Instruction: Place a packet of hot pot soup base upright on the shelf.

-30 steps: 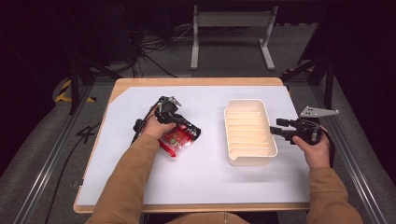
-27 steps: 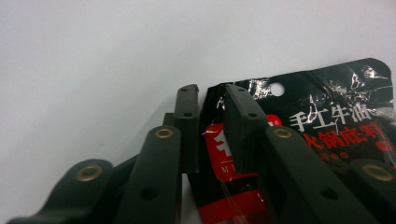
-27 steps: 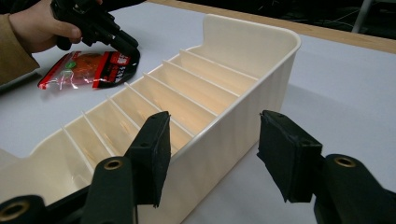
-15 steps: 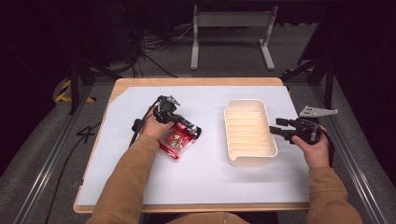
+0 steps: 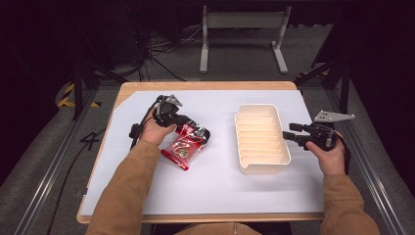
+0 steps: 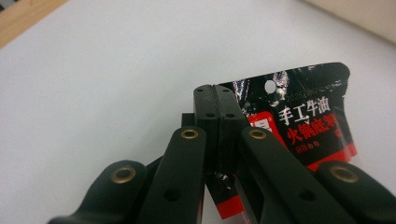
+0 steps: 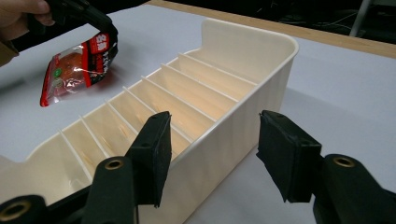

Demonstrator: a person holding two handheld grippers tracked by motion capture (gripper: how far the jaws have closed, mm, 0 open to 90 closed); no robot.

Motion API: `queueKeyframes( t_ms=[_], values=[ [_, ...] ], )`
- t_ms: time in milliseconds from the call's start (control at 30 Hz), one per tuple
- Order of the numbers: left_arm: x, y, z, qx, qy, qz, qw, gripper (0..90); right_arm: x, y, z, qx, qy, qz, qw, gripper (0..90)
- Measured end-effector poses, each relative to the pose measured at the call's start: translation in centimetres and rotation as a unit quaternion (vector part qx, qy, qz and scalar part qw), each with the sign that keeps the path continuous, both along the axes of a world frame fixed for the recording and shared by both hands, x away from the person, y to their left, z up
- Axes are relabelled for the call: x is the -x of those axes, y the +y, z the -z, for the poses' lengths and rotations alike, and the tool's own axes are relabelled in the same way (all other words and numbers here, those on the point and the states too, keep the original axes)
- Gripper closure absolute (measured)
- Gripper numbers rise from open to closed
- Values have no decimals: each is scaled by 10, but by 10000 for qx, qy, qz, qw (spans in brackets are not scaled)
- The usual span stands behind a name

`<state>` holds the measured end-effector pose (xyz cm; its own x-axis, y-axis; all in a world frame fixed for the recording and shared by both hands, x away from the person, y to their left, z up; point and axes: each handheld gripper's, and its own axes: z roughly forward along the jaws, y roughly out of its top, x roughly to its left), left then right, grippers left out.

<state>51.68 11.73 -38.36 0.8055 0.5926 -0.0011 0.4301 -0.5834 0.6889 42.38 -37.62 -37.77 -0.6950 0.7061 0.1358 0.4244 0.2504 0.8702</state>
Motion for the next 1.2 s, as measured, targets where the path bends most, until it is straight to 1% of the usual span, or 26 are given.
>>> queueKeyframes(
  t_ms=[100, 200, 267, 333, 367, 400, 533, 633, 667, 700, 733, 767, 800, 833, 867, 900, 933, 1033, 1100, 1200],
  values=[
    [8, 3, -10, 139, -71, 63, 9999, 900, 0, 0, -1, -14, -3, -8, 10000, 449],
    [18, 6, -22, 173, -166, 103, 9997, 900, -1, 1, -1, -18, -39, -30, 10000, 451],
    [26, 7, -28, 242, -265, 141, 9993, 900, -1, 1, -1, -34, -25, -27, 10000, 450],
    [34, 10, -36, 318, -320, 208, 9988, 900, -1, 2, -2, -40, -16, -31, 10000, 452],
    [34, 10, -36, 318, -320, 208, 9988, 900, -1, 2, -2, -40, -16, -31, 10000, 452],
    [41, 12, -41, 384, -355, 264, 9983, 900, -2, 1, -2, -36, -25, -38, 10000, 454],
    [56, 15, -52, 508, -464, 396, 9968, 900, -2, 1, -3, -73, -48, -46, 10000, 457],
    [69, 16, -59, 602, -539, 552, 9952, 900, -2, 1, -4, -109, -65, -53, 9999, 458],
    [72, 16, -61, 597, -568, 565, 9950, 900, -2, 0, -4, -111, -74, -51, 9999, 457],
    [77, 16, -63, 564, -646, 640, 9943, 900, -2, 0, -4, -118, -65, -51, 9999, 457],
    [82, 17, -66, 584, -674, 723, 9934, 900, -1, 1, -4, -133, -64, -64, 9999, 457],
    [82, 17, -66, 584, -674, 723, 9934, 900, -1, 1, -4, -133, -64, -64, 9999, 457],
    [88, 18, -68, 626, -702, 774, 9926, 900, -1, 0, -5, -136, -86, -86, 9998, 457],
    [90, 19, -69, 640, -704, 808, 9922, 900, -1, 0, -5, -141, -109, -99, 9998, 458],
    [96, 21, -70, 706, -707, 891, 9910, 900, 0, 0, -6, -177, -114, -88, 9997, 458],
    [98, 21, -71, 755, -707, 919, 9904, 900, 0, -1, -6, -181, -118, -88, 9997, 458],
    [98, 21, -71, 755, -707, 919, 9904, 900, 0, -1, -6, -181, -118, -88, 9997, 458],
    [104, 24, -73, 878, -695, 1050, 9881, 900, 0, 0, -6, -179, -100, -92, 9997, 458],
    [107, 24, -75, 961, -695, 1091, 9869, 900, 0, 0, -6, -183, -102, -93, 9997, 458],
    [111, 25, -81, 1049, -790, 1125, 9849, 900, 0, 0, -7, -177, -137, -108, 9997, 462]
  ],
)
